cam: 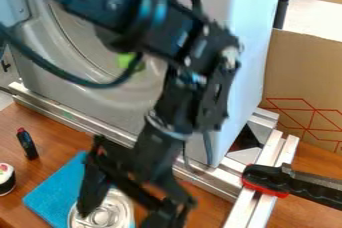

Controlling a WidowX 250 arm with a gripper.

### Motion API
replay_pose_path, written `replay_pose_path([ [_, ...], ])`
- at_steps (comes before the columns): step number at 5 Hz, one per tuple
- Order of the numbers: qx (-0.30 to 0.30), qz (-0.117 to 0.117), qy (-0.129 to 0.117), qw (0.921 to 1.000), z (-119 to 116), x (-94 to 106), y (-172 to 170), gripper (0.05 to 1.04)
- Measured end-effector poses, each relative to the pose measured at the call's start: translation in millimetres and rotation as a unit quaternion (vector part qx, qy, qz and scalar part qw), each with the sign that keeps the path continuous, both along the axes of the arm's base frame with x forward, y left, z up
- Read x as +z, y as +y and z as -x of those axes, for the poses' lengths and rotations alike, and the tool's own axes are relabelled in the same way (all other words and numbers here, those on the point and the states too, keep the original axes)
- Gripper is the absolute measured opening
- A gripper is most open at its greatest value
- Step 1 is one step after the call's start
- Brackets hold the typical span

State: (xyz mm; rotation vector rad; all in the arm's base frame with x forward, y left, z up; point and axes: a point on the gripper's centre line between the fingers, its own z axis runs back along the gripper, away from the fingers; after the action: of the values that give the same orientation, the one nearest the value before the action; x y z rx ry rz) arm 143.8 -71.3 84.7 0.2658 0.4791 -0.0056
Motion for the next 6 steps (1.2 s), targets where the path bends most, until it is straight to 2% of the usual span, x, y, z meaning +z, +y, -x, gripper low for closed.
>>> replay_pose_path([
  [1, 0.036, -0.006, 0.034, 0.9988, 15.2, -5.9, 10.3, 0.996],
  [3, 0.043, 0.044, -0.007, 0.9981, 26.1, -22.7, 27.8, 0.996],
  [4, 0.015, 0.072, -0.054, 0.9958, 19.9, -38.8, 36.8, 0.996],
  [5, -0.033, 0.094, -0.066, 0.9928, 5.4, -55.4, 34.8, 0.997],
  [6, -0.05, 0.108, -0.054, 0.9914, -1.3, -60.9, 34.4, 0.998],
])
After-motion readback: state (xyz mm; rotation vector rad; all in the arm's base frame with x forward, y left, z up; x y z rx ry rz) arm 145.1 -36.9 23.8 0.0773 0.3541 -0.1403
